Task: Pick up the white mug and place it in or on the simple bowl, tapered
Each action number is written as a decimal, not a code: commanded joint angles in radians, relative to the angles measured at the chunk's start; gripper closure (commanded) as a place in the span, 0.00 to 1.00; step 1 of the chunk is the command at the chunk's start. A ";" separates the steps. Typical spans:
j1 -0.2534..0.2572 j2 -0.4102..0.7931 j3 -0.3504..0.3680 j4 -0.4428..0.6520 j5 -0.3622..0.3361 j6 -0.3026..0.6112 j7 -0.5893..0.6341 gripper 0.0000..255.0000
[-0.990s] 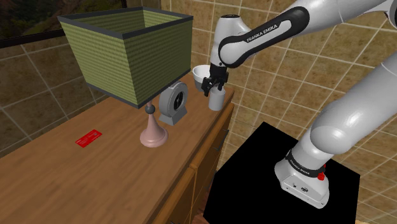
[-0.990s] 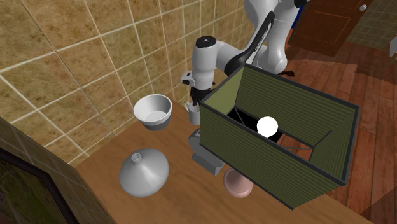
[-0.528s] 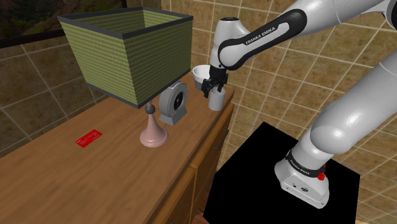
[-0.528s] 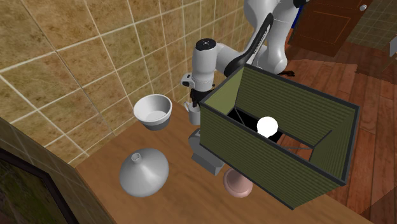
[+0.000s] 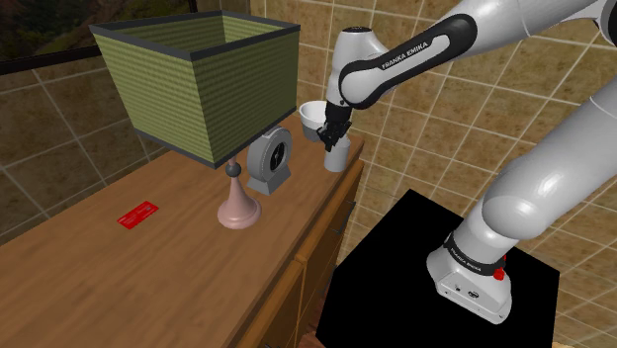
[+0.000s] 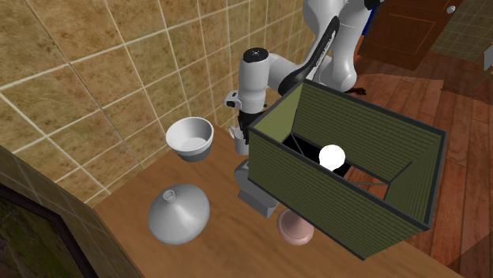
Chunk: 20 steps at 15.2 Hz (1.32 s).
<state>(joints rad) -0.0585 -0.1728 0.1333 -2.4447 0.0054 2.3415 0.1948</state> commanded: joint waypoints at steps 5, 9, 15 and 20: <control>0.000 -0.016 -0.001 0.013 0.002 -0.029 -0.002 1.00; 0.001 -0.045 -0.003 0.041 0.007 -0.087 -0.006 1.00; 0.002 -0.082 -0.006 0.091 0.011 -0.172 -0.011 1.00; 0.002 -0.106 -0.009 0.137 0.013 -0.243 -0.014 1.00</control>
<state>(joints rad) -0.0572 -0.2742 0.1242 -2.3176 0.0178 2.1137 0.1800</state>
